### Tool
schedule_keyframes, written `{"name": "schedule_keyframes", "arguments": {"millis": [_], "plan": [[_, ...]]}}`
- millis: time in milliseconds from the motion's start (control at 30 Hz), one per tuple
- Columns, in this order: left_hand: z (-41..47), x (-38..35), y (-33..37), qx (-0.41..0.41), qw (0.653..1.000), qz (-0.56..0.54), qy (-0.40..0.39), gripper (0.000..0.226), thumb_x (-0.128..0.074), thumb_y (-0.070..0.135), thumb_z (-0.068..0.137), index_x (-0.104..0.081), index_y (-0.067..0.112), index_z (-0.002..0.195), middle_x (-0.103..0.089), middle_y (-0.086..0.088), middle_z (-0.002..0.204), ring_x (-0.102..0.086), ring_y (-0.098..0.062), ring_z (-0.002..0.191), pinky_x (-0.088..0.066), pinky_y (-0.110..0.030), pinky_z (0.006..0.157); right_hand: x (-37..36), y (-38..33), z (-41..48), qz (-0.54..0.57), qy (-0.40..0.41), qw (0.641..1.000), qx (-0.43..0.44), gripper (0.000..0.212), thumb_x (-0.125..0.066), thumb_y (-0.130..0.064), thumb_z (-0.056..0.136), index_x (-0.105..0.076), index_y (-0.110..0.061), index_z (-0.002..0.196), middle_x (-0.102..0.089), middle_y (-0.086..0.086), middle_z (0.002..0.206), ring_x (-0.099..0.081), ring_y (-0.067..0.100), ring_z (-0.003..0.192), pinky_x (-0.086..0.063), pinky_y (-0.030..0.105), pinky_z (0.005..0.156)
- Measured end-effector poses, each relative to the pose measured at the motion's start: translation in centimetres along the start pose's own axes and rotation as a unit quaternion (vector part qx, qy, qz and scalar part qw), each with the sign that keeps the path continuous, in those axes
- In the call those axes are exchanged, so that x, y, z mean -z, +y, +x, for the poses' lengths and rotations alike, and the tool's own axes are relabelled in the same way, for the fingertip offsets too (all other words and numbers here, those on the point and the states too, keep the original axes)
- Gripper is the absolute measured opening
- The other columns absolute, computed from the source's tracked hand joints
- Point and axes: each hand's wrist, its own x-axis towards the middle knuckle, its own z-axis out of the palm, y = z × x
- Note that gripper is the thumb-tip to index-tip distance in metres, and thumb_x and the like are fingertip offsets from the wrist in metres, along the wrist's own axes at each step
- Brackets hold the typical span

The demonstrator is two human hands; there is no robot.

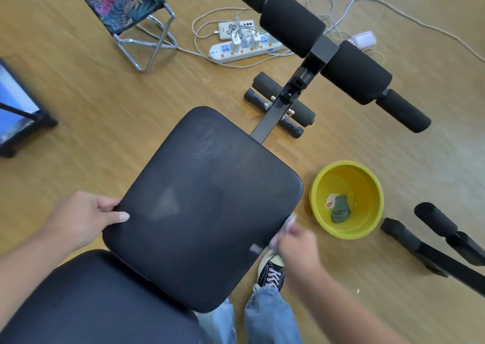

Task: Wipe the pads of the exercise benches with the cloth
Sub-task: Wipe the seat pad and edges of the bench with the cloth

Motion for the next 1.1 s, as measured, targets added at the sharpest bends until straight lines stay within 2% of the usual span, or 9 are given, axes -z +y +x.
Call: {"name": "schedule_keyframes", "arguments": {"millis": [167, 400, 500, 600, 733, 800, 833, 900, 1100], "plan": [[-2.0, -0.4, 1.9, -0.023, 0.999, 0.004, 0.033, 0.034, -0.080, 0.019, 0.086, -0.078, 0.022, 0.120, -0.079, 0.002, 0.114, -0.070, -0.021, 0.103, -0.046, -0.031, 0.090, 2.8, -4.4, 4.2, 0.006, 0.099, 0.984, 0.147, 0.016, -0.047, -0.002, 0.095, -0.054, 0.005, 0.083, -0.041, 0.006, 0.069, -0.031, 0.016, 0.063, -0.025, 0.029, 0.055], [-2.5, -0.3, 2.4, -0.042, 0.997, 0.017, 0.058, 0.036, -0.080, 0.016, 0.086, -0.077, 0.013, 0.121, -0.066, 0.001, 0.083, -0.056, -0.018, 0.089, -0.042, -0.027, 0.084, -6.2, 8.4, -5.6, -0.065, 0.046, 0.997, 0.011, 0.043, -0.044, -0.001, 0.093, -0.024, -0.026, 0.065, -0.031, -0.009, 0.057, -0.029, 0.009, 0.052, -0.028, 0.021, 0.052], [-2.7, -0.1, 2.5, -0.034, 0.998, 0.013, 0.047, 0.048, -0.083, 0.020, 0.083, -0.072, 0.014, 0.129, -0.077, -0.003, 0.117, -0.068, -0.020, 0.110, -0.047, -0.029, 0.098, -7.7, 10.4, -8.9, -0.103, -0.071, 0.992, -0.034, 0.038, -0.050, 0.001, 0.091, -0.040, -0.024, 0.063, -0.046, -0.010, 0.054, -0.040, 0.005, 0.051, -0.031, 0.016, 0.052], [-2.5, -0.2, 2.3, -0.032, 0.998, 0.006, 0.050, 0.050, -0.083, 0.021, 0.083, -0.071, 0.015, 0.131, -0.073, -0.006, 0.129, -0.066, -0.022, 0.122, -0.047, -0.031, 0.103, -6.0, 7.9, -7.8, 0.078, -0.087, 0.988, -0.098, 0.038, -0.041, 0.012, 0.090, -0.045, -0.015, 0.063, -0.046, 0.010, 0.062, -0.043, 0.022, 0.060, -0.035, 0.031, 0.059], [-2.5, -0.4, 2.1, -0.048, 0.997, 0.004, 0.057, 0.048, -0.081, 0.020, 0.084, -0.071, 0.015, 0.130, -0.074, -0.005, 0.128, -0.067, -0.023, 0.121, -0.048, -0.030, 0.102, -1.4, 3.8, -0.4, 0.162, 0.026, 0.986, 0.005, 0.018, -0.045, 0.011, 0.080, -0.060, 0.006, 0.089, -0.056, 0.008, 0.087, -0.050, 0.025, 0.084, -0.040, 0.037, 0.077], [-2.5, -0.4, 2.0, -0.054, 0.997, -0.002, 0.060, 0.048, -0.082, 0.020, 0.084, -0.071, 0.014, 0.131, -0.074, -0.006, 0.128, -0.067, -0.023, 0.122, -0.048, -0.031, 0.104, -0.6, 2.5, 1.2, 0.134, 0.065, 0.989, 0.021, 0.055, -0.047, 0.004, 0.071, -0.039, 0.009, 0.125, -0.046, 0.004, 0.088, -0.041, 0.021, 0.085, -0.034, 0.034, 0.069], [-2.5, -0.4, 1.9, -0.059, 0.996, -0.004, 0.062, 0.048, -0.082, 0.020, 0.084, -0.071, 0.014, 0.130, -0.074, -0.006, 0.127, -0.067, -0.024, 0.121, -0.049, -0.031, 0.103, -0.9, 2.5, 0.4, 0.121, 0.046, 0.991, 0.026, 0.031, -0.047, 0.003, 0.071, -0.052, -0.020, 0.090, -0.042, 0.004, 0.086, -0.039, 0.020, 0.083, -0.033, 0.032, 0.068], [-2.4, -0.3, 1.9, -0.066, 0.996, -0.001, 0.063, 0.047, -0.082, 0.020, 0.084, -0.072, 0.014, 0.129, -0.075, -0.006, 0.124, -0.067, -0.024, 0.120, -0.048, -0.030, 0.102, -2.9, 3.8, -3.3, 0.021, 0.018, 0.999, 0.016, 0.005, -0.044, 0.011, 0.078, -0.040, 0.010, 0.074, -0.040, 0.009, 0.077, -0.037, 0.020, 0.072, -0.034, 0.024, 0.061], [-2.2, -0.2, 1.5, -0.070, 0.996, -0.010, 0.059, 0.047, -0.084, 0.023, 0.081, -0.074, 0.014, 0.126, -0.077, -0.002, 0.119, -0.068, -0.020, 0.115, -0.047, -0.026, 0.096, -2.5, 7.2, -6.7, -0.064, -0.039, 0.997, 0.027, 0.024, -0.052, -0.005, 0.093, -0.044, 0.009, 0.076, -0.035, 0.004, 0.066, -0.030, 0.016, 0.062, -0.025, 0.029, 0.058]]}}
